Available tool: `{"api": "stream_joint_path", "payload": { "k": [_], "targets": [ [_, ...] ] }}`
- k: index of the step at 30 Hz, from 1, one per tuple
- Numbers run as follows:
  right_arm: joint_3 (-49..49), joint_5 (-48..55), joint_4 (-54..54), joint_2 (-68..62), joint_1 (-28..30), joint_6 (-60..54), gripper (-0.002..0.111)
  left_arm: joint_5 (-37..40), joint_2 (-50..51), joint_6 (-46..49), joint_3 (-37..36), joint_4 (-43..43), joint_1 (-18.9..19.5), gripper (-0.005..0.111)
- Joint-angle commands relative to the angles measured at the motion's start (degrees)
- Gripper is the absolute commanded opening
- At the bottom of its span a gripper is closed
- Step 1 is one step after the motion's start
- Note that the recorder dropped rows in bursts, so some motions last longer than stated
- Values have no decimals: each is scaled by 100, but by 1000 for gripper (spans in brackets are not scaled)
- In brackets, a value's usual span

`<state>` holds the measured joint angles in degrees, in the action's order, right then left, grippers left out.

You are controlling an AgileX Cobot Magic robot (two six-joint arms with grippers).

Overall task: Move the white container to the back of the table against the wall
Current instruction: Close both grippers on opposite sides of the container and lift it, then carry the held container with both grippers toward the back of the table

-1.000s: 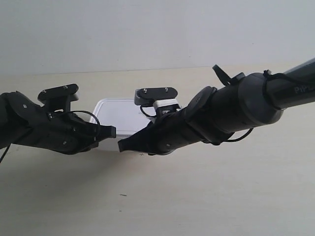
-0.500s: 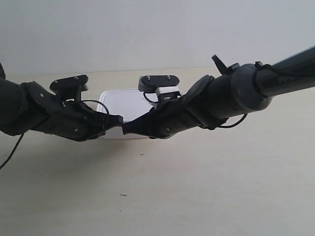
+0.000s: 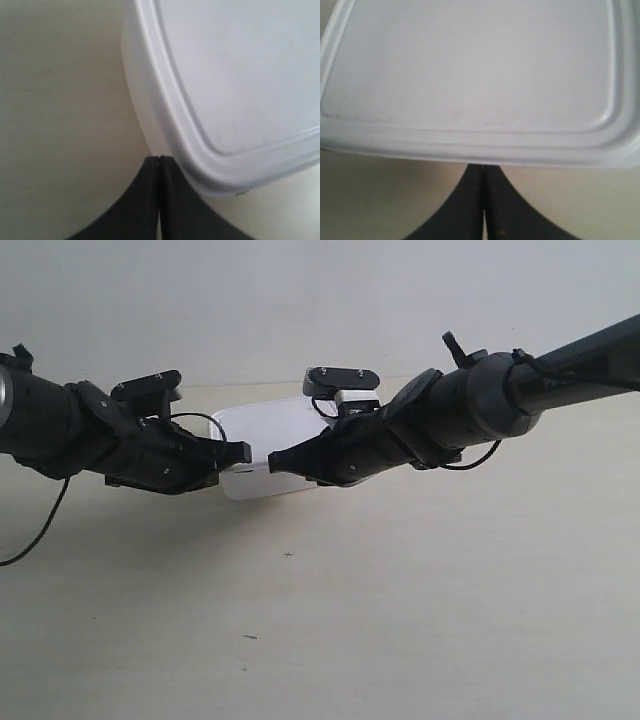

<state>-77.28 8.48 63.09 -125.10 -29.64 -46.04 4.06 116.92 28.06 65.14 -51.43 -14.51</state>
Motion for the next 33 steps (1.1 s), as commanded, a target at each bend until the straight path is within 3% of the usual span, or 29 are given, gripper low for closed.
{"api": "stream_joint_path", "payload": {
  "k": [1, 6, 11, 21, 25, 33],
  "targets": [
    [-46, -19, -71, -28, 32, -24, 0, 285, 102, 34, 152, -6, 24, 0],
    [-46, 23, -127, -91, 32, -24, 0, 615, -288, -29, -161, 44, 24, 0],
    [-46, -9, -171, -91, 32, -24, 0, 548, -824, -128, -806, -428, 24, 0],
    [-33, 20, -248, -91, 32, 103, 0, 587, -604, -105, -390, -548, -106, 0],
    [-21, 66, -856, -91, 32, 778, 0, 742, -300, -105, -129, -639, -206, 0],
    [-21, 79, -3084, 8, 32, 2835, 0, 652, 164, 32, 360, -746, -199, 0]
  ]
}}
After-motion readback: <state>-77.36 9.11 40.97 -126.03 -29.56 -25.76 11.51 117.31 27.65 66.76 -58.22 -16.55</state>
